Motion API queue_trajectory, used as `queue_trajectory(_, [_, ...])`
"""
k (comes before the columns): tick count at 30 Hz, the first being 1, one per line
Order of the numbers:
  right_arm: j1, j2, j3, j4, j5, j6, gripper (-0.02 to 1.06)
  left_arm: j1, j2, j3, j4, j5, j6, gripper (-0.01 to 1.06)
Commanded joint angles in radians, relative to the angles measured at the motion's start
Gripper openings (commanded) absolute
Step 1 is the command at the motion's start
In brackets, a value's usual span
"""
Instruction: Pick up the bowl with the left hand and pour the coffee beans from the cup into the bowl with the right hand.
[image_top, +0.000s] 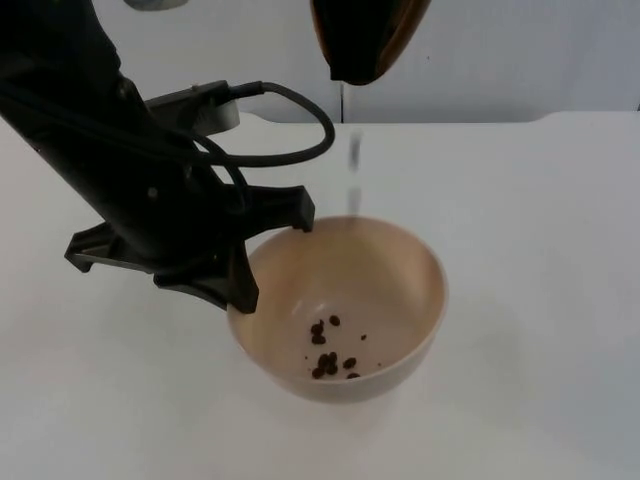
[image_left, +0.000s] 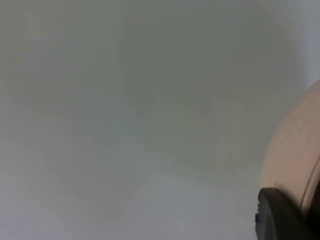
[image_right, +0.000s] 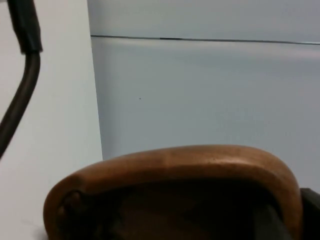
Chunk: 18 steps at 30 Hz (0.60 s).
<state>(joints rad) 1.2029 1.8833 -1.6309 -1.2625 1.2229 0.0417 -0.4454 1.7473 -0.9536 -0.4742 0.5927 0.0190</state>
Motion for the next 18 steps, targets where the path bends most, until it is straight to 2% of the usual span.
queue_trajectory(1, [0.007,-0.005,0.000,-0.025,-0.002,-0.008,0.00,0.000,-0.012,0.004,-0.019,-0.004,0.001,0.00])
queue_trajectory(18, [0.007,-0.005,0.000,-0.023,-0.002,-0.013,0.00,0.000,-0.012,0.004,-0.021,-0.004,0.001,0.00])
